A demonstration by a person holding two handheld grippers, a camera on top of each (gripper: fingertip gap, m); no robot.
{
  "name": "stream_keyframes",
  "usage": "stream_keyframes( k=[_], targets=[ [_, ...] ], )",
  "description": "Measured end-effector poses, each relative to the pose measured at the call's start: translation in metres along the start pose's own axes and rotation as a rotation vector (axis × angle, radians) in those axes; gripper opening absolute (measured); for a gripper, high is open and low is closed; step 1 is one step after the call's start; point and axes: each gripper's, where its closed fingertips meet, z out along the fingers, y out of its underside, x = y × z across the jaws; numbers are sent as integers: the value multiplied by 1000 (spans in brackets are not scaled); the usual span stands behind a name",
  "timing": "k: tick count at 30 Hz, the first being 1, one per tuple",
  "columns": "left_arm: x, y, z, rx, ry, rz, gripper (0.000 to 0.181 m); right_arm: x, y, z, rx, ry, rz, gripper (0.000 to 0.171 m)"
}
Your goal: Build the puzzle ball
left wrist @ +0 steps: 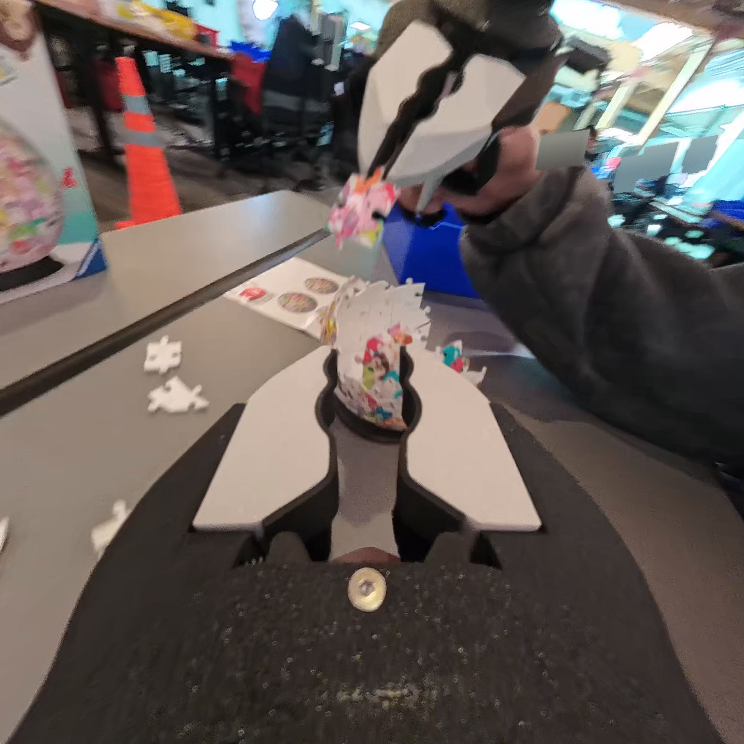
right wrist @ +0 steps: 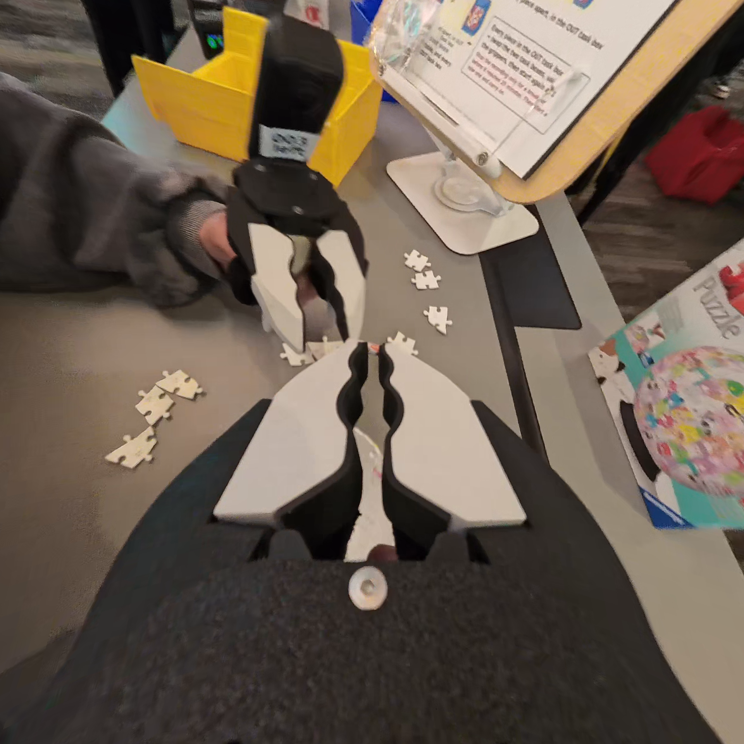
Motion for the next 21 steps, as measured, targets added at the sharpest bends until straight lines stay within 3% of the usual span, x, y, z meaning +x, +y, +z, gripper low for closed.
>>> stream_keyframes(
  k=[4, 7, 12, 21],
  targets=[
    [-16, -11, 14, 84, 180, -80, 40, 16, 5, 15, 57, -47, 19, 5],
    [-36, -17, 13, 129, 184, -95, 45, 25, 9, 22, 65, -90, 31, 5],
    [-43, -30, 8, 189, 244, -113, 37, 26, 12, 32, 52, -163, -2, 5],
    [-40, -20, 12, 129, 283, -142, 29, 20, 12, 43, 66, -190, -47, 6]
  ],
)
